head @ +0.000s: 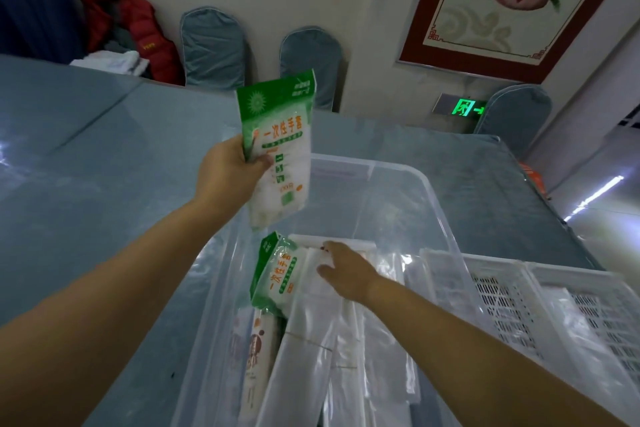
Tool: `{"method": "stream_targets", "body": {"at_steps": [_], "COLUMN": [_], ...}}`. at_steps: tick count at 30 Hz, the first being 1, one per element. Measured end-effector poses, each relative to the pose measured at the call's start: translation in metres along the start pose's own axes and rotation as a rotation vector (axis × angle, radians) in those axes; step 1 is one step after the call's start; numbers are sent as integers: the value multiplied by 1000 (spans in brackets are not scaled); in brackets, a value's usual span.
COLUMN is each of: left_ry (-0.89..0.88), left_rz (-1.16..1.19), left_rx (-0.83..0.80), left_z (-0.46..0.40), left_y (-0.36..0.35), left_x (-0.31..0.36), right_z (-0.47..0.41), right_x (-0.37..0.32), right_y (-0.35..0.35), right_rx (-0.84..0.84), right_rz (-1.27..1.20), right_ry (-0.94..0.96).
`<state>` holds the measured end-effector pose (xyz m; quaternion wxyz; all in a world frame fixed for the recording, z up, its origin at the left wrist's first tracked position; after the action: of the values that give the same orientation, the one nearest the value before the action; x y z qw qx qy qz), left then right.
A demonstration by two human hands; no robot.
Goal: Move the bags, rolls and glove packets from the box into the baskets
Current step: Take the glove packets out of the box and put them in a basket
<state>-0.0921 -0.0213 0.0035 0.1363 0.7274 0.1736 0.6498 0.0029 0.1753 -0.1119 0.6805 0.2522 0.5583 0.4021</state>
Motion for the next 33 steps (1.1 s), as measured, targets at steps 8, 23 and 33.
{"method": "stream_targets", "body": {"at_steps": [8,23,33], "left_ry": [0,-12,99], "left_rz": [-125,-82,279], "left_rx": [21,-3,-165], "left_z": [-9,-9,0], "left_y": [-10,-10,-7], "left_x": [-29,-28,9], "right_z": [-22,-25,40], "right_x": [8,-4,-28], "right_y": [19,18,118], "right_rx": [84,-54,502], "right_rz": [437,-6,-809], "right_ry": [-22,-30,97]}}
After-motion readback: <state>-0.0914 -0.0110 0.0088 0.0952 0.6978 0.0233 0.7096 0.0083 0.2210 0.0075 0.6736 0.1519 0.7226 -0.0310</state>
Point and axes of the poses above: each hand's wrist, its own z-axis away from the middle knuckle, its own y-axis out of the back of the hand, x = y × z, the point moved 2 cm from there along -z, towards the middle knuckle, and after that the axes turned 8 degrees about y, right-handed, at the moved point
